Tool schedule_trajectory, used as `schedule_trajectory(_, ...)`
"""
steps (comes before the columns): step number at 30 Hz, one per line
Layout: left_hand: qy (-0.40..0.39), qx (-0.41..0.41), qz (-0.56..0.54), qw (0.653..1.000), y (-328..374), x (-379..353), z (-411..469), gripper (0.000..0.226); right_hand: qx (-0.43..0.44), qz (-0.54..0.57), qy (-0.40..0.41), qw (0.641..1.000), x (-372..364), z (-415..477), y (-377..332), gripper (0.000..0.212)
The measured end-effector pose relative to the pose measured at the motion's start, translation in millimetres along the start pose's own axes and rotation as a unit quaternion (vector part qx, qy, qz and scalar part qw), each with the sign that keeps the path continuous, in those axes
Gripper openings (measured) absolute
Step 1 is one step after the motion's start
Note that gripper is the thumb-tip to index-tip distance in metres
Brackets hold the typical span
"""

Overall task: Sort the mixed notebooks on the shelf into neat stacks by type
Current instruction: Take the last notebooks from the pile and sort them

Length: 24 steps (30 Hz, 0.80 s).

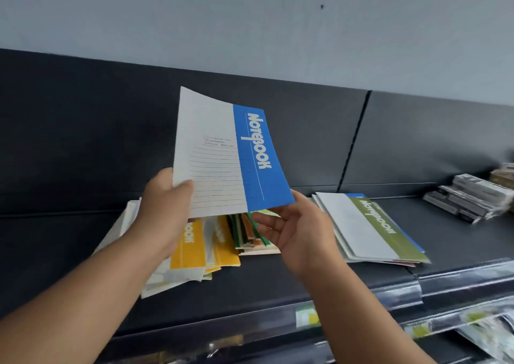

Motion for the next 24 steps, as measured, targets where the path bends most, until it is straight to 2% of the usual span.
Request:
schedule_trajectory(3,-0.034,-0.003,0.006,0.999,-2,-51,-25,0.022,0.011,-0.007,0.046,0.999,47,4,-26,0.028)
schedule_trajectory(5,-0.047,-0.013,0.021,0.999,-3,-83,-40,0.021,0.038,-0.084,0.09,0.992,79,9,-39,0.024)
schedule_trajectory(7,-0.061,-0.024,0.054,0.996,-6,-113,-53,0.019,0.088,-0.219,0.127,0.963,110,15,-51,0.018)
schedule_trajectory(10,-0.106,-0.05,0.125,0.985,-12,-155,-71,0.015,0.141,-0.337,0.167,0.916,151,25,-67,0.037)
schedule_trajectory(13,-0.165,-0.061,0.171,0.969,-18,-188,-83,0.014,0.151,-0.354,0.196,0.902,183,30,-80,0.047)
schedule_trajectory(16,-0.202,-0.072,0.214,0.953,-20,-207,-91,0.018,0.144,-0.358,0.219,0.896,210,38,-87,0.049)
schedule_trajectory(20,-0.26,-0.08,0.305,0.913,-27,-219,-96,0.042,0.123,-0.369,0.249,0.887,239,56,-90,0.048)
schedule_trajectory(22,-0.267,-0.118,0.374,0.88,-30,-221,-100,0.054,0.099,-0.431,0.264,0.857,254,68,-86,0.049)
schedule_trajectory(24,-0.25,-0.177,0.422,0.853,-30,-220,-101,0.057,0.074,-0.532,0.267,0.8,263,76,-82,0.05)
Point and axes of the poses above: each hand's wrist, its own z-axis towards the middle knuckle, its own x-axis out of the back of the hand, y = z × x, the point moved 3 cm from there along z, towards the middle knuckle, and after that the axes turned 7 degrees about y, right-handed, at the moved point
